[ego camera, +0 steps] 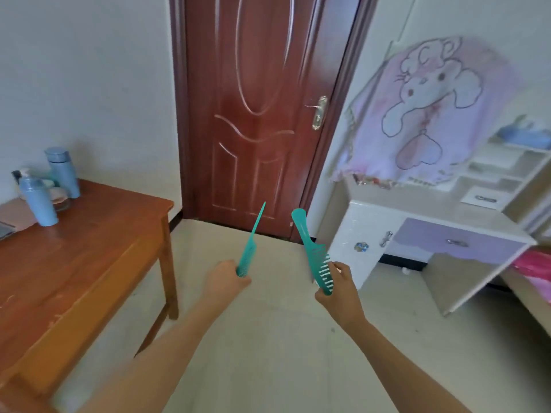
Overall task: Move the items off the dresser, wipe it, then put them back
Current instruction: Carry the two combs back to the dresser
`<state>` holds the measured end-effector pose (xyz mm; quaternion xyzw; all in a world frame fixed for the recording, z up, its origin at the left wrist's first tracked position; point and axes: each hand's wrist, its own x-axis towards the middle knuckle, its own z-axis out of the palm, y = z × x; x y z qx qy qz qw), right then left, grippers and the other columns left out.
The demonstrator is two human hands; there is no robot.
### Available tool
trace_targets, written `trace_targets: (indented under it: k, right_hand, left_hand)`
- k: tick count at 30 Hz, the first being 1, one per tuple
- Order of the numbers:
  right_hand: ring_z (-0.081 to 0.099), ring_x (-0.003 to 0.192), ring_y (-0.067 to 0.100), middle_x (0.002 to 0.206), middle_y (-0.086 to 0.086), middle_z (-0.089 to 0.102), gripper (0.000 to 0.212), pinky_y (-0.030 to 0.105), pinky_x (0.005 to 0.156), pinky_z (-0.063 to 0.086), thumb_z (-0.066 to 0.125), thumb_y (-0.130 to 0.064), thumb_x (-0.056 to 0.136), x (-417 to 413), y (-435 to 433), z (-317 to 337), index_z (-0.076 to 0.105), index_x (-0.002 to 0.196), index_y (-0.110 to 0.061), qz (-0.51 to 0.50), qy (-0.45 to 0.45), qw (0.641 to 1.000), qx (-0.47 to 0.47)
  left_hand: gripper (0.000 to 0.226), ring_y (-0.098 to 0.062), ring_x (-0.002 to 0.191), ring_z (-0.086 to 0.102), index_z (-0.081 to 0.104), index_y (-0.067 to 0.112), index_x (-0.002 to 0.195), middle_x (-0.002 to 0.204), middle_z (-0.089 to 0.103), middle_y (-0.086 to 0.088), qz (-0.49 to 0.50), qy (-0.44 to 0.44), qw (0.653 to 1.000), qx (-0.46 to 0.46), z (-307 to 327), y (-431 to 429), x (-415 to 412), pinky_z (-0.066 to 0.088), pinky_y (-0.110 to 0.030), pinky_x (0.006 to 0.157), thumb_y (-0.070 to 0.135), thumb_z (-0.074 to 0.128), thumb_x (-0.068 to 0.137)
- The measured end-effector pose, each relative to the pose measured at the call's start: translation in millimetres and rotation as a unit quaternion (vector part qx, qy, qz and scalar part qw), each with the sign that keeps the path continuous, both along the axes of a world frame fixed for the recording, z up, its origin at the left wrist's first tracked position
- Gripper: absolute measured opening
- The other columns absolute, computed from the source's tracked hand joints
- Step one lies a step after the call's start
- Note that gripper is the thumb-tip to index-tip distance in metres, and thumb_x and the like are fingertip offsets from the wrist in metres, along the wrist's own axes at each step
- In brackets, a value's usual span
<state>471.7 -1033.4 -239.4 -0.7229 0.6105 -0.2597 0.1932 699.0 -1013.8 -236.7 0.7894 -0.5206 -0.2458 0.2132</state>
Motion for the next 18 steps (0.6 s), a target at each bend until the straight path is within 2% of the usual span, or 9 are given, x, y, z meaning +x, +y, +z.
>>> trace_targets:
  k: [1, 3, 7, 10, 13, 16, 18]
  right_hand:
    - [0.051, 0.09, 0.016, 0.128, 0.007, 0.04, 0.049, 0.003, 0.061, 0.037, 0.058, -0.001, 0.076, -27.4, 7.6, 3.2, 0.047, 0.124, -0.005, -0.011, 0.002, 1.0, -0.004]
    - [0.049, 0.082, 0.014, 0.125, 0.006, 0.04, 0.048, 0.002, 0.057, 0.038, 0.056, 0.002, 0.075, -79.5, 22.9, 10.8, 0.049, 0.122, -0.005, -0.035, 0.007, 0.999, -0.008]
    - [0.049, 0.078, 0.017, 0.122, 0.005, 0.041, 0.043, 0.008, 0.054, 0.036, 0.055, 0.002, 0.074, -164.1, 45.0, 25.7, 0.051, 0.116, -0.007, -0.077, -0.014, 0.997, -0.014]
    - [0.047, 0.072, 0.015, 0.116, 0.002, 0.04, 0.043, 0.001, 0.055, 0.036, 0.055, 0.003, 0.075, -214.3, 54.5, 36.1, 0.051, 0.117, -0.006, -0.11, -0.033, 0.993, -0.008]
    - [0.045, 0.068, 0.012, 0.109, -0.001, 0.037, 0.05, 0.001, 0.054, 0.036, 0.055, 0.003, 0.075, -253.0, 53.6, 43.7, 0.049, 0.123, -0.011, -0.121, -0.051, 0.991, -0.015]
    - [0.043, 0.074, 0.013, 0.109, -0.001, 0.037, 0.057, 0.001, 0.054, 0.034, 0.056, 0.003, 0.076, -285.5, 41.7, 47.2, 0.044, 0.129, -0.014, -0.128, -0.059, 0.99, -0.013]
    - [0.042, 0.081, 0.012, 0.116, 0.004, 0.041, 0.059, 0.006, 0.055, 0.033, 0.057, 0.002, 0.077, -303.2, 27.6, 47.9, 0.042, 0.132, -0.014, -0.134, -0.056, 0.989, -0.01]
  left_hand:
    - [0.031, -0.023, 0.095, 0.062, 0.061, 0.006, 0.103, 0.103, 0.065, -0.009, -0.014, -0.004, 1.0, -0.004, 4.1, -0.1, -27.1, 0.05, -0.03, 0.08, 0.029, 0.062, 0.083]
    - [0.033, -0.024, 0.096, 0.062, 0.062, 0.006, 0.105, 0.103, 0.066, -0.01, -0.041, -0.014, 0.999, -0.011, 10.6, 1.8, -80.8, 0.045, -0.028, 0.076, 0.031, 0.061, 0.083]
    - [0.032, -0.024, 0.089, 0.063, 0.064, 0.007, 0.101, 0.098, 0.068, -0.01, -0.09, -0.007, 0.996, -0.004, 20.3, 4.2, -171.8, 0.044, -0.027, 0.069, 0.033, 0.063, 0.081]
    - [0.017, -0.021, 0.073, 0.057, 0.061, 0.012, 0.08, 0.075, 0.062, -0.004, -0.125, -0.001, 0.992, 0.005, 26.7, 3.6, -223.9, 0.037, -0.024, 0.053, 0.029, 0.063, 0.081]
    - [0.021, -0.022, 0.073, 0.058, 0.053, 0.016, 0.064, 0.07, 0.06, -0.002, -0.155, -0.014, 0.988, 0.003, 31.1, -7.7, -265.3, 0.037, -0.024, 0.052, 0.026, 0.062, 0.08]
    - [0.015, -0.019, 0.07, 0.056, 0.054, 0.013, 0.072, 0.067, 0.055, 0.001, -0.177, -0.01, 0.984, 0.0, 35.0, -28.4, -298.7, 0.031, -0.021, 0.045, 0.024, 0.063, 0.079]
    - [0.016, -0.019, 0.071, 0.055, 0.055, 0.011, 0.081, 0.076, 0.057, -0.002, -0.183, -0.013, 0.983, -0.003, 37.8, -44.6, -317.4, 0.031, -0.021, 0.045, 0.024, 0.063, 0.079]
